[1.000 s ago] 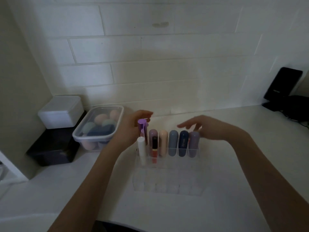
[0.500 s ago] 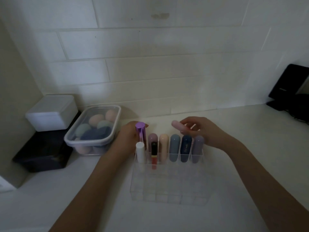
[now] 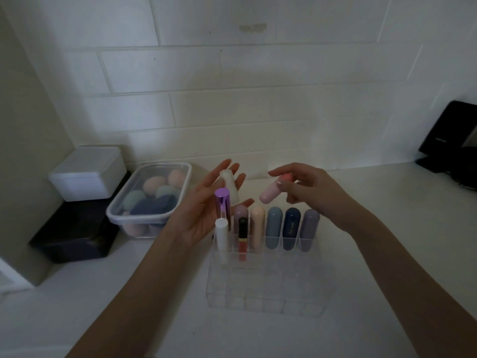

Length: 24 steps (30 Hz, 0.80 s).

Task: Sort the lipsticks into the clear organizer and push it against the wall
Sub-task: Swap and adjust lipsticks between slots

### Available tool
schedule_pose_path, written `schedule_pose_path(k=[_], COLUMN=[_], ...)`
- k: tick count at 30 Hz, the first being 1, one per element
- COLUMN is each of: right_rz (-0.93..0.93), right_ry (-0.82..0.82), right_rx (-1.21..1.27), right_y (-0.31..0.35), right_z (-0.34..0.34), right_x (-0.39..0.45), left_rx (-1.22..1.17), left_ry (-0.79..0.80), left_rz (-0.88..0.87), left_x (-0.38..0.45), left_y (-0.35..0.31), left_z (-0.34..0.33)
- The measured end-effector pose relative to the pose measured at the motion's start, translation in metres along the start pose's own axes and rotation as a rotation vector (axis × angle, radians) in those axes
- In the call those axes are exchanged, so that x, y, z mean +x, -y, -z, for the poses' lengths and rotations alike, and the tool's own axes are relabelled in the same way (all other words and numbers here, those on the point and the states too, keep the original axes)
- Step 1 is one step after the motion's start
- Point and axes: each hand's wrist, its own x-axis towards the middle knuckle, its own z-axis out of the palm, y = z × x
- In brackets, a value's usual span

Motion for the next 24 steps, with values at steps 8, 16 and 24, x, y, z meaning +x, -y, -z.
schedule_pose_path(k=[8,16,24], right_rz=[-0.024,-0.016,0.163], right_ry=[-0.057,-0.040,-0.111], right_rx=[0.280,0.243,0.242], right_y=[0.007,0.009,0.047], right_z=[-0.009,-0.010,0.006], right_x=[-0.001,-0.005,-0.016], left_rx=[-0.022,0.371,0.857], left_ry=[-0.025,-0.096,-0.123], left_rz=[-0.033,-0.060,-0.301], left_x=[-0.005,-0.008,-0.020], left_y=[0.000,0.004,0.004], left_z=[-0.006,-0.006,-0.001])
